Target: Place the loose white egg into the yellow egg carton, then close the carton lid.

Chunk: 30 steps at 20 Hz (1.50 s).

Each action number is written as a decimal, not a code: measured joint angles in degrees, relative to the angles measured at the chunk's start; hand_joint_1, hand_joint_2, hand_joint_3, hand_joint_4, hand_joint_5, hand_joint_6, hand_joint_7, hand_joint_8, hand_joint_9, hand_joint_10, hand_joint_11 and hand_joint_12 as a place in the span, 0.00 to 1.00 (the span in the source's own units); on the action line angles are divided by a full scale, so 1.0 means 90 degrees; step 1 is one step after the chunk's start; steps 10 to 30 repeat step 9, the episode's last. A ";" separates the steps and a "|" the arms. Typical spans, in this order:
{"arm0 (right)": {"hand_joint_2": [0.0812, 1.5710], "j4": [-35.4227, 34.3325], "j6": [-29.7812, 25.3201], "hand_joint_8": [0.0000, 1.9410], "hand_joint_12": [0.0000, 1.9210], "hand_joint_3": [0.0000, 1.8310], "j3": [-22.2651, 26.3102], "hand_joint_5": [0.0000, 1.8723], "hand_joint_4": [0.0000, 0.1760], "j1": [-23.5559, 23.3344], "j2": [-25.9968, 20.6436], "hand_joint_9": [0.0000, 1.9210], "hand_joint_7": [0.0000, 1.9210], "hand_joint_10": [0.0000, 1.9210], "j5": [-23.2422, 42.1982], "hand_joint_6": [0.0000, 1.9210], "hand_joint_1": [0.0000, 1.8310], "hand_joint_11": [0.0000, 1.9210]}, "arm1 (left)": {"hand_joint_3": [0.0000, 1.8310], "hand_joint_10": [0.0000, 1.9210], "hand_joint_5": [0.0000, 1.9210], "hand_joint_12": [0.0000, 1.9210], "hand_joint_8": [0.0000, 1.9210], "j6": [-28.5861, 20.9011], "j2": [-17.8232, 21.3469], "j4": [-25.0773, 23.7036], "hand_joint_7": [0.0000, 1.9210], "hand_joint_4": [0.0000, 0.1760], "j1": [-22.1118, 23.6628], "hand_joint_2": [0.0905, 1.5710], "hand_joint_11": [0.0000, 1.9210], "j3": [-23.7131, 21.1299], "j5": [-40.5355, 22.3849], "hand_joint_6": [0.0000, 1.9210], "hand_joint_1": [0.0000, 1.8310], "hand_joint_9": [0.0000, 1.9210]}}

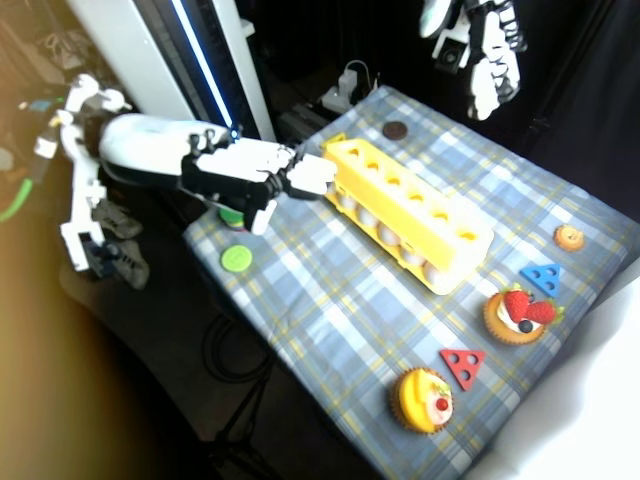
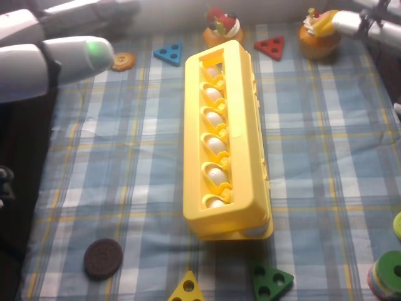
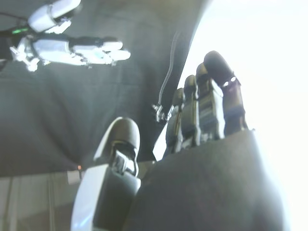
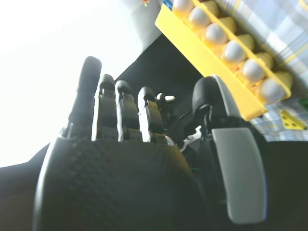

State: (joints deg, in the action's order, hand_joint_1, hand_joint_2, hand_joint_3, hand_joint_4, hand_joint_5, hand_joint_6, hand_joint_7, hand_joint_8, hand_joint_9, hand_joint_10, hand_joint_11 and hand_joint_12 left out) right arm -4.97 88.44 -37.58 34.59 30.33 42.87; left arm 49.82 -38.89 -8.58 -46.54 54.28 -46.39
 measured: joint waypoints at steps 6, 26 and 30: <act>0.78 -0.0189 0.0002 0.00 0.79 0.00 0.0121 0.00 0.39 0.0432 -0.0036 0.01 0.00 0.03 0.0736 0.00 0.22 0.00 | 0.00 0.00 0.00 0.00 0.00 0.1297 0.0340 0.1632 0.00 0.53 -0.1039 0.84 0.00 -0.0510 -0.1768 0.00 0.15 0.00; 0.78 -0.0231 0.0000 0.00 0.03 0.00 0.0126 0.00 0.00 0.0461 -0.0068 0.00 0.00 0.00 0.1253 0.00 0.28 0.00 | 0.00 0.00 0.00 0.00 0.00 0.1372 0.0449 0.2244 0.00 0.54 -0.1666 0.86 0.00 -0.0661 -0.2895 0.00 0.12 0.00; 0.78 -0.0231 0.0000 0.00 0.03 0.00 0.0126 0.00 0.00 0.0461 -0.0068 0.00 0.00 0.00 0.1253 0.00 0.28 0.00 | 0.00 0.00 0.00 0.00 0.00 0.1372 0.0449 0.2244 0.00 0.54 -0.1666 0.86 0.00 -0.0661 -0.2895 0.00 0.12 0.00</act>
